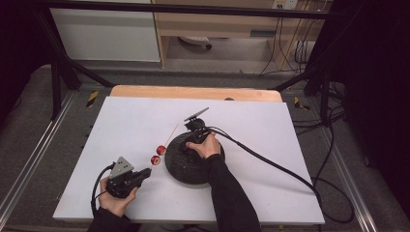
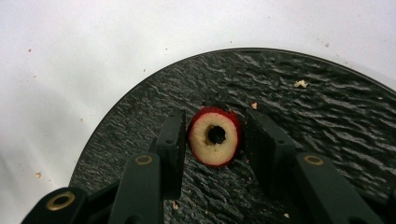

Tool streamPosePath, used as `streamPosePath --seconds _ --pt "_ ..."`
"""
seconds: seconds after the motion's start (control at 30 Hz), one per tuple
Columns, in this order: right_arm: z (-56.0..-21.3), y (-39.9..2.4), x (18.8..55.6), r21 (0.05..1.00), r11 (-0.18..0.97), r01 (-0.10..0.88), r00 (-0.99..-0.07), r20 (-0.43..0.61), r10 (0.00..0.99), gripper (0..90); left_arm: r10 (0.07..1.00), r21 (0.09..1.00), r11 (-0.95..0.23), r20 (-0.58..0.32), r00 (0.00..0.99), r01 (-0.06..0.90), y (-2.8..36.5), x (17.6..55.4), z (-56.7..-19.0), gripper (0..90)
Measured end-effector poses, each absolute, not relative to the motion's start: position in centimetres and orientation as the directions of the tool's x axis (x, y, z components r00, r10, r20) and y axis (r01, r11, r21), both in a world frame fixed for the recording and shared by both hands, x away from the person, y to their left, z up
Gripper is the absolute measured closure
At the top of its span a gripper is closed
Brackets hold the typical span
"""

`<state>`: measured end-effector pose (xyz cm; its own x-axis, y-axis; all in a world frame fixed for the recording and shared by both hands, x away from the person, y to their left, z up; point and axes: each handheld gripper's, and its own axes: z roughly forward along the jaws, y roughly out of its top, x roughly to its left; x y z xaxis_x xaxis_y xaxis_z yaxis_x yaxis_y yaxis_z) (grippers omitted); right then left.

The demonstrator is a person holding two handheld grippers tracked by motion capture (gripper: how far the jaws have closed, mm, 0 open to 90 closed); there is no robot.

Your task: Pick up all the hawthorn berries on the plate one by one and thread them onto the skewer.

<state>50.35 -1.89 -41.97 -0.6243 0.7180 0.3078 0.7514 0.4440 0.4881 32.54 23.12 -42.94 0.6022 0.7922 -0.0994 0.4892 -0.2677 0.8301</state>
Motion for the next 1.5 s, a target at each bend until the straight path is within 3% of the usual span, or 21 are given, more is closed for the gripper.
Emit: streamPosePath --seconds 0.63,1.1,1.5 --pt "-40.9 -2.1 49.9 0.490 0.428 0.759 -0.619 0.340 0.708 60.8 0.790 0.833 -0.268 -0.098 0.605 0.485 23.1 32.5 -42.9 88.7" --pt "-38.2 -4.0 47.1 0.583 0.397 0.709 -0.654 0.333 0.679 61.0 0.785 0.838 -0.267 -0.097 0.612 0.475 22.7 32.2 -42.7 88.8" --pt "-38.9 -7.4 44.5 0.681 0.262 0.684 -0.647 0.401 0.649 61.0 0.776 0.837 -0.276 -0.094 0.623 0.471 22.3 31.9 -42.7 88.7"
